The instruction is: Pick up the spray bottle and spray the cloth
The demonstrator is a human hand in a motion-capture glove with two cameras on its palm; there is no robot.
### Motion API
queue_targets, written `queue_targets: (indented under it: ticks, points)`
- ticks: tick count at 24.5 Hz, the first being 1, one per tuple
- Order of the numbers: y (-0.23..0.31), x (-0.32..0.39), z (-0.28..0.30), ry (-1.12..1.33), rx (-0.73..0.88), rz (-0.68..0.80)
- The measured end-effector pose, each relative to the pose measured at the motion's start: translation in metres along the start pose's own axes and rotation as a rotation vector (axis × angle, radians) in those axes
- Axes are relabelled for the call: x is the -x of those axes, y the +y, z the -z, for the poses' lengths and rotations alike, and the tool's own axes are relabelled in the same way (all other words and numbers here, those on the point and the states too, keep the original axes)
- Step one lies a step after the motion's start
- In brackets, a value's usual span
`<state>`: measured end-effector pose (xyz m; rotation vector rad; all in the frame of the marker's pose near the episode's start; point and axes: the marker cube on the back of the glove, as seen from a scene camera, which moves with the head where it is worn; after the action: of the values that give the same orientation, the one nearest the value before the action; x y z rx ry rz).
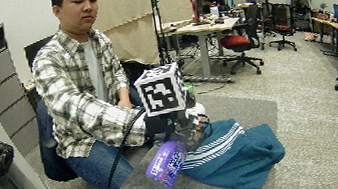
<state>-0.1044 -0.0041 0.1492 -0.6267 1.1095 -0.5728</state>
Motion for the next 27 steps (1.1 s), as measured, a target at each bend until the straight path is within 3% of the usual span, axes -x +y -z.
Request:
queue_targets:
  ticks: [15, 27]
  points:
    - [0.002, 0.003, -0.012, 0.103, 0.053, 0.013]
    - [0.004, -0.01, 0.014, -0.239, -0.082, -0.089]
